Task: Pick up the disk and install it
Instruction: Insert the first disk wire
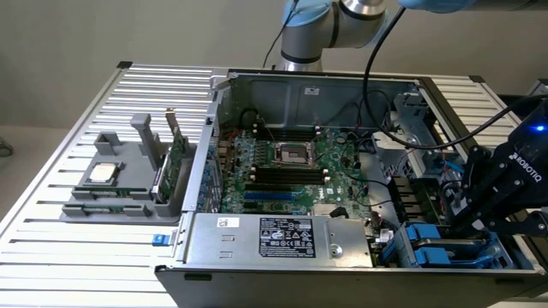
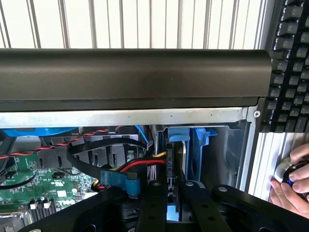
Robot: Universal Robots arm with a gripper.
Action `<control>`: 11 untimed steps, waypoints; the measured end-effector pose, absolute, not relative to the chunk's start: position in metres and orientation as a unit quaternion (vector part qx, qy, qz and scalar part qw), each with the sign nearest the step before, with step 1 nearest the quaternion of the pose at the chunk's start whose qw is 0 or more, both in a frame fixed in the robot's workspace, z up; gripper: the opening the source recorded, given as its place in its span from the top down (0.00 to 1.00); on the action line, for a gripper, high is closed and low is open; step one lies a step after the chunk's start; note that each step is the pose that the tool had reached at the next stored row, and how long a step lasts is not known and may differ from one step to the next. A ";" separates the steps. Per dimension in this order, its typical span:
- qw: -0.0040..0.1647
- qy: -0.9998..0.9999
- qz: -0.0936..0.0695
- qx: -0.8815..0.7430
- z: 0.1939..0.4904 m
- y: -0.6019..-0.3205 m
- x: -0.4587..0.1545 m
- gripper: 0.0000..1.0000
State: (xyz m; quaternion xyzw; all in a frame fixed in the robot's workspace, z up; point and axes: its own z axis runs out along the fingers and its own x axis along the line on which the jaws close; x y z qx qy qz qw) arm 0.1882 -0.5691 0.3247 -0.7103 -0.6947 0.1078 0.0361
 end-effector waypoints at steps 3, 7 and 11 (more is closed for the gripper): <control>0.036 -0.695 0.108 -0.710 0.325 -0.570 0.188 0.83; 0.036 -0.695 0.108 -0.710 0.325 -0.572 0.188 0.83; 0.036 -0.695 0.108 -0.710 0.324 -0.572 0.188 0.83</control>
